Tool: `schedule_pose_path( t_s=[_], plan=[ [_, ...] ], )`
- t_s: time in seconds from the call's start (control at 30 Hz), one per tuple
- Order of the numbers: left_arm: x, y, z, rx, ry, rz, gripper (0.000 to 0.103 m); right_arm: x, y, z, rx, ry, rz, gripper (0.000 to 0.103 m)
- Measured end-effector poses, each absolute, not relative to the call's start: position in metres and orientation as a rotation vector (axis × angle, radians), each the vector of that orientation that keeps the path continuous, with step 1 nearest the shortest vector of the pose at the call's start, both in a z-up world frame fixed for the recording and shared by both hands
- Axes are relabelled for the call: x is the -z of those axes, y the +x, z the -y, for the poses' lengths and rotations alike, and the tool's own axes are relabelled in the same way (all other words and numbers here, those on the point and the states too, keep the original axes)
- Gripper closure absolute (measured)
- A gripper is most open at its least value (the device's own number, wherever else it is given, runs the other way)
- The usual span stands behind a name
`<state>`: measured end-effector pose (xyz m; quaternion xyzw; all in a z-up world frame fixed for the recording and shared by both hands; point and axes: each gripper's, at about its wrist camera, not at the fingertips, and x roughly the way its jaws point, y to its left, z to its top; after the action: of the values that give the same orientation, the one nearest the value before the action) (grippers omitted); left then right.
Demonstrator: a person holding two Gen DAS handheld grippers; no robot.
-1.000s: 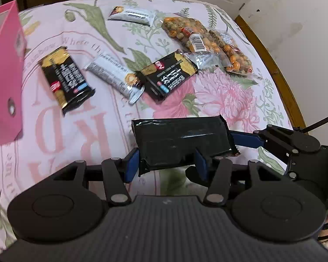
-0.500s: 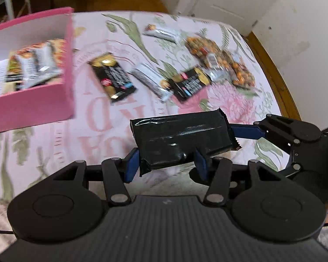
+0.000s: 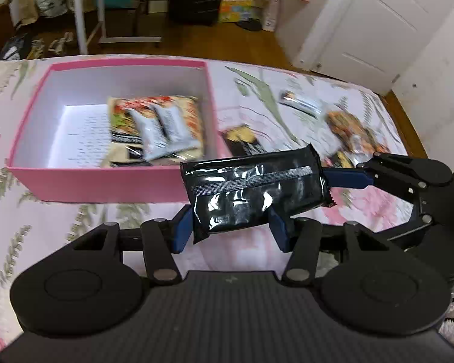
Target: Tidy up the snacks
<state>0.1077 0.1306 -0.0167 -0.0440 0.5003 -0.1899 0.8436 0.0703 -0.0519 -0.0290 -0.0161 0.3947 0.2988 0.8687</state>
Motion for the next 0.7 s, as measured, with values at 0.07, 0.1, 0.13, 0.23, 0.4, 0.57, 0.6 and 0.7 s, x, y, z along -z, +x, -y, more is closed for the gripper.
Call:
schedule_pose_path(
  t_s=[0.07, 0.1, 0.13, 0.23, 0.4, 0.57, 0.6, 0.7],
  plan=[
    [0.018, 0.12, -0.142, 0.374, -0.107, -1.061, 0.051, 0.027, 0.085, 0.043, -0.643, -0.015, -0.819, 0.034],
    [0.019, 0.126, -0.148, 0.364, -0.119, -1.061, 0.051, 0.028, 0.094, 0.038, -0.649, -0.016, -0.822, 0.034],
    [0.02, 0.133, -0.155, 0.356, -0.131, -1.065, 0.051, 0.029, 0.102, 0.032, -0.651, -0.017, -0.823, 0.034],
    [0.028, 0.159, -0.17, 0.321, -0.148, -1.081, 0.051, 0.036, 0.125, 0.019, -0.652, 0.004, -0.841, 0.034],
    [0.049, 0.192, -0.186, 0.305, -0.165, -1.119, 0.051, 0.058, 0.157, 0.005, -0.635, 0.065, -0.888, 0.034],
    [0.07, 0.211, -0.192, 0.282, -0.169, -1.137, 0.049, 0.079, 0.17, -0.001, -0.622, 0.087, -0.923, 0.034],
    [0.071, 0.21, -0.192, 0.279, -0.168, -1.137, 0.048, 0.082, 0.171, -0.002, -0.621, 0.081, -0.935, 0.034],
    [0.069, 0.208, -0.187, 0.264, -0.131, -1.113, 0.042, 0.087, 0.17, -0.007, -0.607, 0.045, -0.942, 0.034]
  ],
)
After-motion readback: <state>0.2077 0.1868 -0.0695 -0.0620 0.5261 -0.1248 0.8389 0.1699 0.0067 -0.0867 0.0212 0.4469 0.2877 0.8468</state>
